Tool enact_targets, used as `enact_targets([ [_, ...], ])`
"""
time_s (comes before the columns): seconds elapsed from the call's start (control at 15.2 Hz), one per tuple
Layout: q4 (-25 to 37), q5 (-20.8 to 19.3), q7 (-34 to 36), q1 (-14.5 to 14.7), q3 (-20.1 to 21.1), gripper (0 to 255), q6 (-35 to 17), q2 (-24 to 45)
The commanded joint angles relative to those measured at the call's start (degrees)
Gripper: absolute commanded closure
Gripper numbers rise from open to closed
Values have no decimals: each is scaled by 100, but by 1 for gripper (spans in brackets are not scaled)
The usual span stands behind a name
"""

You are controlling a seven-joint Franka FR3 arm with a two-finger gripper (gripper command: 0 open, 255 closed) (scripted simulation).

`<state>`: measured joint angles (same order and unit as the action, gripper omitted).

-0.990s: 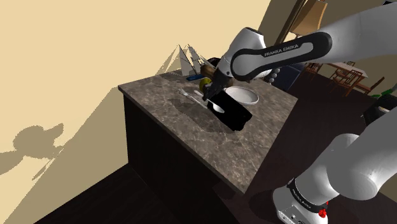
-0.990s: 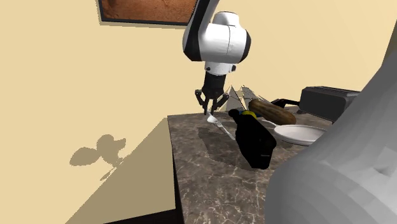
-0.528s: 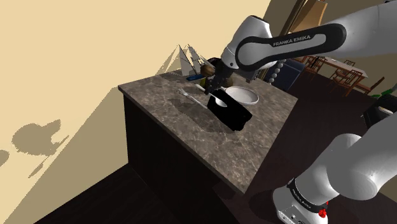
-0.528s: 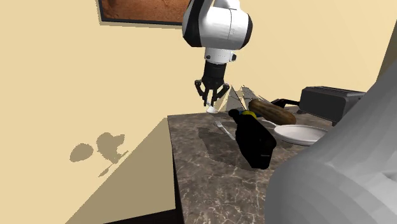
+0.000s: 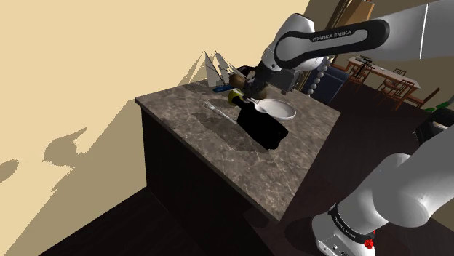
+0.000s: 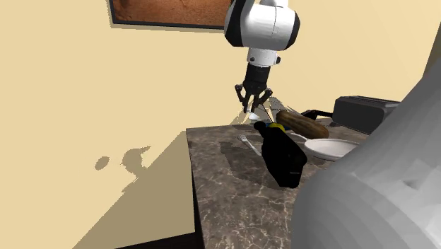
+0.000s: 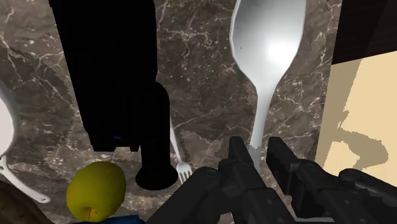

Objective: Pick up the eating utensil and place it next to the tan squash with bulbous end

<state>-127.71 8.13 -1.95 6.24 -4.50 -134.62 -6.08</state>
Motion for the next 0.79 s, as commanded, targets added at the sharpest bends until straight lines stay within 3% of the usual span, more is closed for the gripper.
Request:
enact_targets([
  [0.0,172,60,-276,-95,-139,255,87,116],
  [0.73,1557,598,-1908,-790,-860,255,649,1205],
])
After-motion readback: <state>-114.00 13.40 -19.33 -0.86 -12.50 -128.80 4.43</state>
